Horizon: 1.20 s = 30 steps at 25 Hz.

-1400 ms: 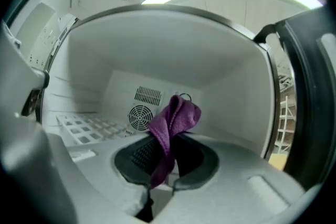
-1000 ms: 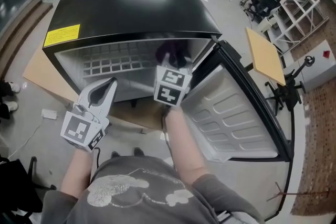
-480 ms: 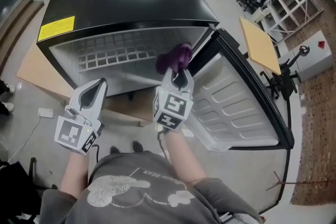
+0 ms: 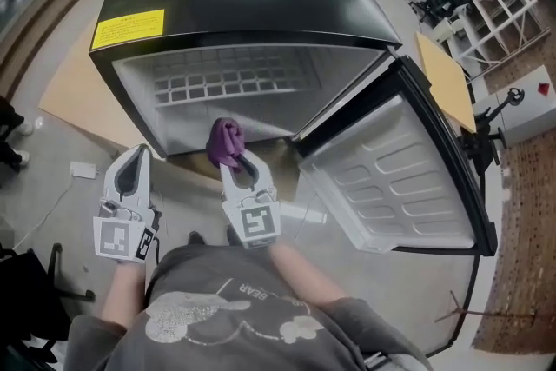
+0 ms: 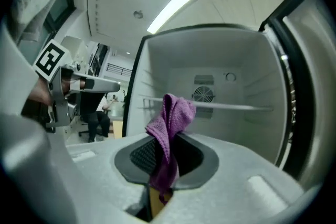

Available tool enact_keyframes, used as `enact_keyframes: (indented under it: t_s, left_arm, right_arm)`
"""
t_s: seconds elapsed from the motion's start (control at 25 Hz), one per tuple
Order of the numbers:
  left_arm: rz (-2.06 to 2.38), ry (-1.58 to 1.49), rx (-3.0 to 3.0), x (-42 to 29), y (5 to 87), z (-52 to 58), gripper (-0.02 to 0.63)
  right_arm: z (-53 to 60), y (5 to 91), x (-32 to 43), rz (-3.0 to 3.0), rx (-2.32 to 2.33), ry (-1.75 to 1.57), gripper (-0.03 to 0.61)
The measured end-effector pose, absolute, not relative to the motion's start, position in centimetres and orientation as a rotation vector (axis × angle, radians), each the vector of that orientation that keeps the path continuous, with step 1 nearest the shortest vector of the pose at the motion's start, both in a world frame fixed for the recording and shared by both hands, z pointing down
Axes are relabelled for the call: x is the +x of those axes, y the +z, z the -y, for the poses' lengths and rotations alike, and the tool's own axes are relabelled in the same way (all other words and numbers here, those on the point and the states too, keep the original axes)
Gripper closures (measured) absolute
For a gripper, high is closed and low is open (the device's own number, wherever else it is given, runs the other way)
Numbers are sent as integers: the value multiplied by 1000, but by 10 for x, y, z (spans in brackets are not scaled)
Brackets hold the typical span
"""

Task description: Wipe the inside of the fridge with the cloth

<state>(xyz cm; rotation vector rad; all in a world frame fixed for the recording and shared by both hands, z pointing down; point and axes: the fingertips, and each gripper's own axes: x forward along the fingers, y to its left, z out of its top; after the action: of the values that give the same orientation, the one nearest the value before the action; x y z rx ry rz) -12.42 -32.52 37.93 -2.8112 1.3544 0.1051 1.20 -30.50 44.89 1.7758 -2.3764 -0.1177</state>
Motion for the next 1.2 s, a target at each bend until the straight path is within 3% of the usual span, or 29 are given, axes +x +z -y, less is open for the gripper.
enact_keyframes:
  t_s: [0.56,1.2]
  left_arm:
    - [-1417,-22,-2790,-166,419,390,598]
    - [-1471,-24,-2796,-133,429,351,598]
  right_arm:
    - [438,499,-66,2417,1524,-248,537]
    - [340,487,-79,2593,1244,-295,537]
